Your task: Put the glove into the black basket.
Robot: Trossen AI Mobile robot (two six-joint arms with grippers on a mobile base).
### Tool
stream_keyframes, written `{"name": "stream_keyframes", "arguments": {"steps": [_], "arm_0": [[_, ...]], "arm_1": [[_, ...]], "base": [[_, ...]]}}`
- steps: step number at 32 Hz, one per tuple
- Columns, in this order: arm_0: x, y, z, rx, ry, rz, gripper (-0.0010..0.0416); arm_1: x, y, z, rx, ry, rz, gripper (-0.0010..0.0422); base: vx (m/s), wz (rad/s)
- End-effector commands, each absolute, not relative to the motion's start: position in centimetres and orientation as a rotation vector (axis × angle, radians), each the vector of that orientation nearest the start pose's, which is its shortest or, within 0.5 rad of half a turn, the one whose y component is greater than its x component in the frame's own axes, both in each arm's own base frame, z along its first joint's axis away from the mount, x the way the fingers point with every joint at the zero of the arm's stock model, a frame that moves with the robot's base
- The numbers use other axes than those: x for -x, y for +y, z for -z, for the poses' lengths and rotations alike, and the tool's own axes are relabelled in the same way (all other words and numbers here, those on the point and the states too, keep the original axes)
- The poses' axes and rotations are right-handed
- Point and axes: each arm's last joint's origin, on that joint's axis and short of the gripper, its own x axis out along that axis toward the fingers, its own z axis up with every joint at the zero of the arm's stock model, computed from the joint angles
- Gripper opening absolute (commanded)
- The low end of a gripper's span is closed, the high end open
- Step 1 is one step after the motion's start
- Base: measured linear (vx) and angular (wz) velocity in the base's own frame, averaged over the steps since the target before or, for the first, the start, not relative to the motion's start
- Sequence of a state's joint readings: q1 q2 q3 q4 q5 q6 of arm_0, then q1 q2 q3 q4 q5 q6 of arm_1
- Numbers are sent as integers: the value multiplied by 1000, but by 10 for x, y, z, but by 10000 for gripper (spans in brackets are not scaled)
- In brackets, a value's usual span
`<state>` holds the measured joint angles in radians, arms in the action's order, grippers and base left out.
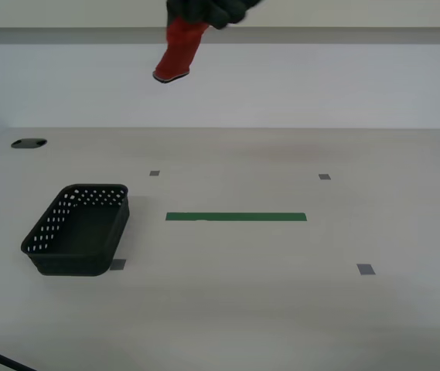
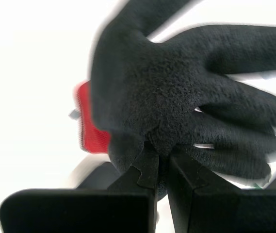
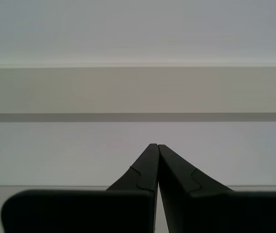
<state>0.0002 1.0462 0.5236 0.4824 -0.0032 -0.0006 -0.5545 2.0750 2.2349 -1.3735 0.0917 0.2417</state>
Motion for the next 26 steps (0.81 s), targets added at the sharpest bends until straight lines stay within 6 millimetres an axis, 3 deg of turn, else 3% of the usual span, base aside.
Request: {"name": "stream_keyframes", "arguments": {"steps": [1, 5, 6, 9, 12, 16, 17, 18, 22, 24, 26], "arm_0": [[-227, 0, -258, 0, 36, -4, 1], [-227, 0, -258, 1, 35, -3, 1], [-227, 0, -258, 1, 37, -3, 1], [-227, 0, -258, 1, 36, -3, 1], [-227, 0, -258, 1, 38, -4, 1], [-227, 0, -259, 1, 34, -3, 1], [-227, 0, -258, 1, 36, -4, 1], [-227, 0, -258, 1, 35, -4, 0], [-227, 0, -259, 1, 35, -3, 1], [-227, 0, -258, 1, 37, -3, 0], [-227, 0, -258, 1, 36, -3, 1]], "arm_1": [[-340, -189, -342, -453, 1125, 656, -2], [-320, -152, -334, -388, 1109, 584, -2], [-307, -132, -327, -355, 1134, 542, -2], [-297, -113, -320, -328, 1157, 501, -2], [-274, -79, -299, -269, 1184, 421, -2], [-269, -60, -273, -248, 1239, 376, -2], [-269, -44, -241, -216, 1263, 330, -2], [-269, -40, -226, -208, 1269, 320, -2], [-269, -34, -182, -189, 1321, 300, -2], [-270, -32, -173, -186, 1345, 298, -2], [-277, -33, -151, -176, 1391, 293, -1]], "base": [[0, 0], [0, 0], [0, 0], [0, 0], [0, 0], [0, 0], [0, 0], [0, 0], [0, 0], [0, 0], [0, 0]]}}
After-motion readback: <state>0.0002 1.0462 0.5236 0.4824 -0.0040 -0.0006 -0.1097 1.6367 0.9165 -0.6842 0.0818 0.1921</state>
